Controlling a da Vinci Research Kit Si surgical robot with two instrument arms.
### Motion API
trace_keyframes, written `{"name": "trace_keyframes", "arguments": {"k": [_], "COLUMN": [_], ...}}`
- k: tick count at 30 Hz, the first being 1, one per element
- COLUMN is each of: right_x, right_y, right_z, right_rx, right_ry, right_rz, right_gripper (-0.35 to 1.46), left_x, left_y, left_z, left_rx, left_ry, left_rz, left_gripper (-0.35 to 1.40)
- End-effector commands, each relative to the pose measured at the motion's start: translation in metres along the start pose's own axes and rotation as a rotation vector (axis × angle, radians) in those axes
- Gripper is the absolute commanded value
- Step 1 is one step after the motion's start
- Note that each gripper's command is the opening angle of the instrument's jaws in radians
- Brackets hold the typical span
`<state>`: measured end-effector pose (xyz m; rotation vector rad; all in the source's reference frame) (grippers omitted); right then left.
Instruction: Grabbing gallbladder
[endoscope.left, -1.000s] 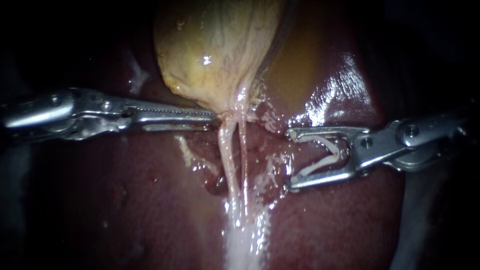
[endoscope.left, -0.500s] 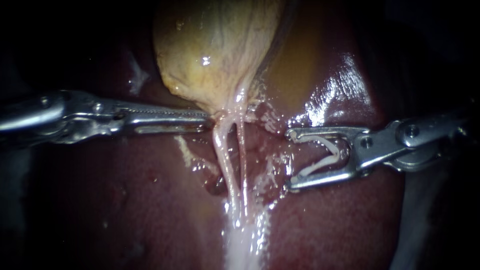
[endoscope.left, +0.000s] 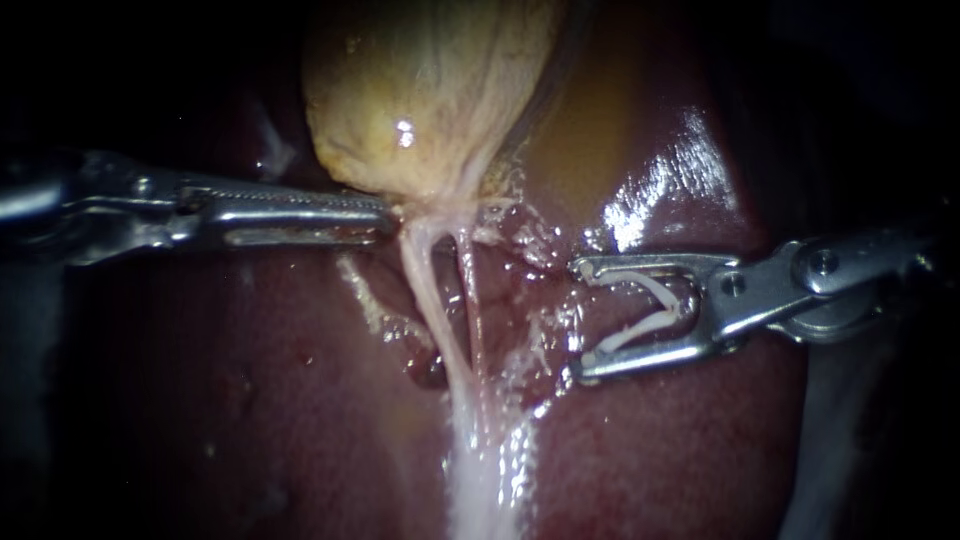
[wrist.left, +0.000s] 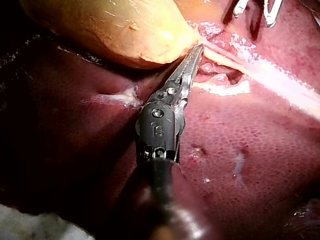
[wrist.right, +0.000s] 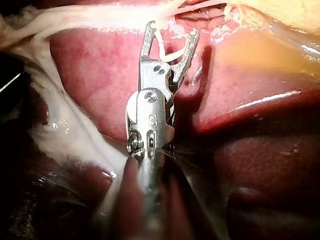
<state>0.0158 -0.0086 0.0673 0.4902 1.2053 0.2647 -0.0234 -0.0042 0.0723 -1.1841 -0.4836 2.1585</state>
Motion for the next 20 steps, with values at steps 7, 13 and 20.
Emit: {"name": "trace_keyframes", "arguments": {"k": [7,13,20], "right_x": [0.0000,0.0000,-0.0001], "right_y": [0.0001,0.0001,0.0001], "right_z": [0.0000,0.0001,0.0001], "right_rx": [-0.001,-0.001,-0.002], "right_ry": [0.000,0.000,0.000], "right_rz": [0.000,0.000,0.000], "right_gripper": [0.50,0.50,0.50], "left_x": [-0.0001,-0.0001,-0.0002], "left_y": [-0.0001,-0.0001,-0.0001], "left_z": [-0.0004,-0.0004,-0.0004], "left_rx": [-0.001,-0.001,-0.001], "left_ry": [0.000,0.000,0.000], "left_rz": [0.000,0.001,0.001], "left_gripper": [-0.35,-0.35,-0.35]}}
